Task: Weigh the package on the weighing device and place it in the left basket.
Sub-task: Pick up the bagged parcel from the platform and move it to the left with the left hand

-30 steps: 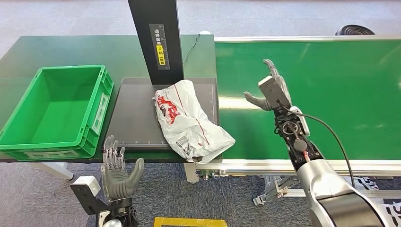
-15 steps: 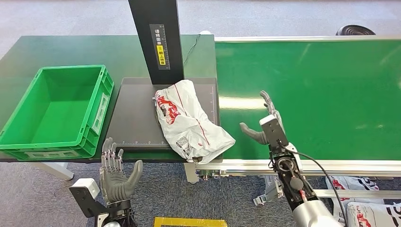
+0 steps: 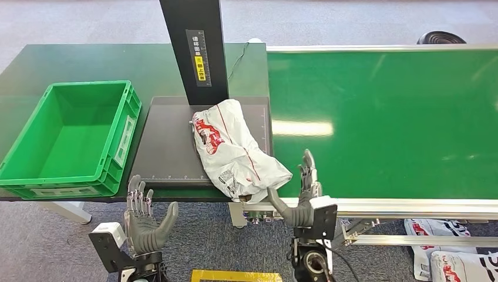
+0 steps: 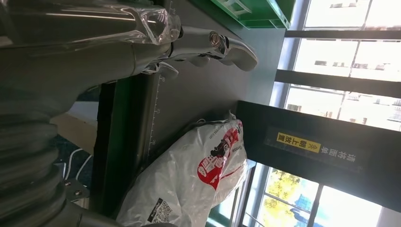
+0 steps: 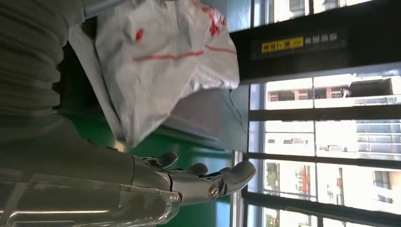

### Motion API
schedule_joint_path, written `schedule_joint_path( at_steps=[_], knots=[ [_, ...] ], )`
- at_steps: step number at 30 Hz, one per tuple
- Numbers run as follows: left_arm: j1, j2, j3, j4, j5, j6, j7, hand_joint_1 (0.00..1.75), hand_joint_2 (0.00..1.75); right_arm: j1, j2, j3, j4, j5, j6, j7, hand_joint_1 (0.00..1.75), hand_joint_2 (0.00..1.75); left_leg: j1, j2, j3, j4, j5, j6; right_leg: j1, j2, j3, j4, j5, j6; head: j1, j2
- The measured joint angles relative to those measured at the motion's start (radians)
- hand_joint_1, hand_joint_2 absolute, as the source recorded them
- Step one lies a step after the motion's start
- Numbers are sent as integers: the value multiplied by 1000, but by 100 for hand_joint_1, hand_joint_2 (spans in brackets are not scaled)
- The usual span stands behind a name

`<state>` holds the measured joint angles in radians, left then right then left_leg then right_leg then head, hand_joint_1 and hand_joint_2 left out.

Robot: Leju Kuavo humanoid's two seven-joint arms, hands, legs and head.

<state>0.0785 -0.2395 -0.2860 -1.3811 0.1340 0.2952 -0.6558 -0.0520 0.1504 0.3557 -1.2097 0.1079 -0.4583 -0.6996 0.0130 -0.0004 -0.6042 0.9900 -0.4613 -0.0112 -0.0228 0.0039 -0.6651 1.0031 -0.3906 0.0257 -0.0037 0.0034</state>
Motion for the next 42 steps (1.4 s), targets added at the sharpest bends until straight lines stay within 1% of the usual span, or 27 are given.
schedule_joint_path(
  at_steps=[6,11,14,17,19,20,23,27,31,36,40,42],
  knots=[
    [-4,0,0,0,-17,-3,19,0,175,85,38,33,-70,-4,41,0,0,175,0,0,0,0,0,0,0,0,0,0,-1,0,0,0],
    [-8,2,5,-1,-46,-6,27,0,175,135,52,34,-105,-47,129,0,0,175,0,0,0,0,-1,0,0,0,0,0,-1,0,0,0],
    [-9,5,16,-12,-100,-18,54,0,175,148,53,39,-121,-27,136,0,0,175,0,0,0,0,-1,0,0,0,0,0,-1,0,0,0],
    [-14,13,35,-33,-195,-35,93,0,175,153,53,44,-129,-15,138,0,0,175,0,0,0,0,-1,0,0,0,0,0,-1,0,0,0],
    [-25,25,45,-41,-254,-61,124,0,175,154,53,45,-130,-12,144,0,0,175,0,0,0,0,-1,0,0,0,0,0,-1,0,0,0],
    [-34,33,51,-43,-268,-89,141,0,175,154,53,45,-131,-11,149,0,0,175,0,0,1,0,-1,0,0,0,1,0,-1,0,0,0],
    [-70,59,68,-41,-264,-174,167,0,175,154,54,44,-136,-12,162,0,0,175,0,0,1,0,0,0,0,0,1,0,0,0,0,0],
    [-149,114,77,-6,-343,-205,191,0,175,153,57,42,-142,-4,179,0,0,175,0,0,1,0,0,0,0,0,1,0,0,0,0,0],
    [-255,177,73,82,-451,-227,210,0,175,150,59,41,-143,8,196,0,0,175,0,0,2,0,1,0,0,0,1,0,0,-1,0,0],
    [-407,244,47,221,-527,-269,146,0,175,143,59,39,-145,0,214,0,0,175,0,0,2,0,1,0,0,0,1,0,1,-1,0,0],
    [-557,293,7,376,-592,-282,126,0,175,137,59,41,-146,-12,219,0,0,175,0,0,2,0,2,0,0,0,1,0,1,-1,0,0],
    [-627,309,-17,450,-627,-286,121,0,175,136,59,41,-147,-16,218,0,0,175,0,0,2,0,2,0,0,0,1,0,2,-1,0,0]
  ],
)
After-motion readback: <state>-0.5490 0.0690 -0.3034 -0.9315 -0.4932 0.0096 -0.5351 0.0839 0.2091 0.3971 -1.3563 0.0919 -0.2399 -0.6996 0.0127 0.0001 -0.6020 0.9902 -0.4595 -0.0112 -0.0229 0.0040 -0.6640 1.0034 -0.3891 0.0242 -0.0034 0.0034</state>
